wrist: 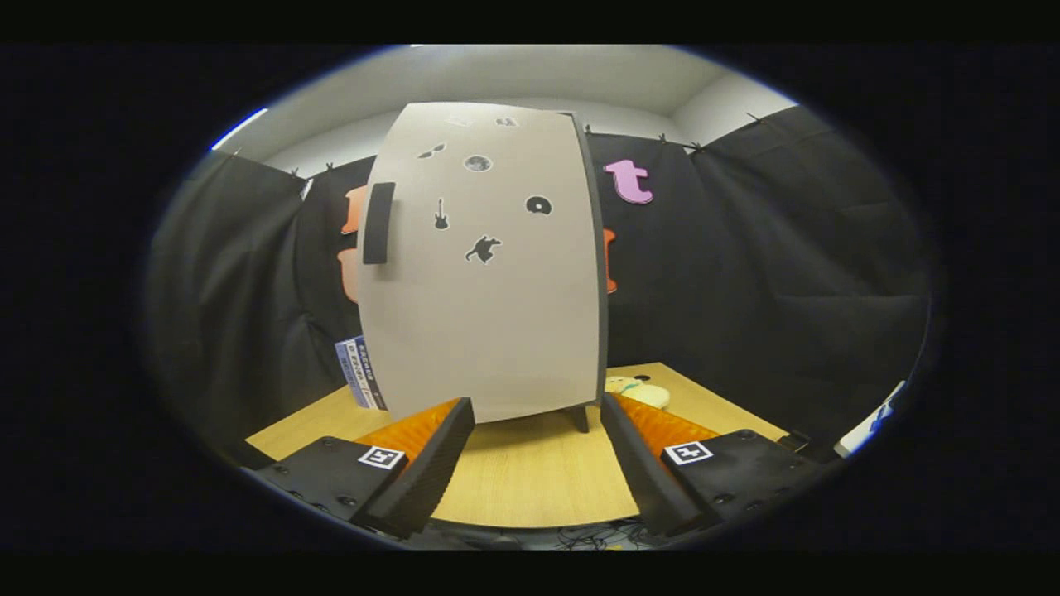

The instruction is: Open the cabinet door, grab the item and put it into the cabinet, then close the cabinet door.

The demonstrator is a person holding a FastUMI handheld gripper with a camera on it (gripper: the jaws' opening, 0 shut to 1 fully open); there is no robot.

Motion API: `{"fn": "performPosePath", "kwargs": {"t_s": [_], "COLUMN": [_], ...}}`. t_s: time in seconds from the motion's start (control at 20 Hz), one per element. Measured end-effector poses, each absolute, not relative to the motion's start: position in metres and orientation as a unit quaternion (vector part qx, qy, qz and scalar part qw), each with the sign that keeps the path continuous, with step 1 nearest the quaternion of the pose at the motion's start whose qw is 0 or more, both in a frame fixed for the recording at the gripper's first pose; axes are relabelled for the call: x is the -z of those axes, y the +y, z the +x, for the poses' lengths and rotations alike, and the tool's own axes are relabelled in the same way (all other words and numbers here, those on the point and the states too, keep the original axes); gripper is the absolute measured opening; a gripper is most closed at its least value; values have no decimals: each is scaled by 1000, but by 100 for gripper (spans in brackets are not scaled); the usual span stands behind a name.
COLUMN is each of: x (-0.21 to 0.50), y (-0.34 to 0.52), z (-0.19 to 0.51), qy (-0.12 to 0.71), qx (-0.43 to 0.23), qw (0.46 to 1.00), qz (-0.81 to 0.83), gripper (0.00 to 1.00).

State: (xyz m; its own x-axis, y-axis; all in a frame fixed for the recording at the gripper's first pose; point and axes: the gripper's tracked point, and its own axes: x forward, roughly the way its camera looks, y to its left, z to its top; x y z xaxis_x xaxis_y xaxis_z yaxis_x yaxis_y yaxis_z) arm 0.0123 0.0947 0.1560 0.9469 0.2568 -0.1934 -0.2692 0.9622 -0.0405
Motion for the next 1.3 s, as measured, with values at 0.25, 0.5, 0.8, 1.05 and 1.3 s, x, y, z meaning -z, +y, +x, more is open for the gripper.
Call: {"fn": "performPosePath", "kwargs": {"t_s": [0.25, 0.5, 0.8, 1.05, 1.3], "x": [-168, -180, -189, -192, -188], "y": [77, 72, 65, 60, 61], "z": [11, 9, 6, 4, 1], "qy": [92, 86, 82, 76, 78], "qx": [-127, -133, -136, -138, -142], "qw": [987, 987, 987, 987, 987], "qz": [-38, -28, -15, -18, -16], "gripper": [98, 98, 98, 98, 98]}}
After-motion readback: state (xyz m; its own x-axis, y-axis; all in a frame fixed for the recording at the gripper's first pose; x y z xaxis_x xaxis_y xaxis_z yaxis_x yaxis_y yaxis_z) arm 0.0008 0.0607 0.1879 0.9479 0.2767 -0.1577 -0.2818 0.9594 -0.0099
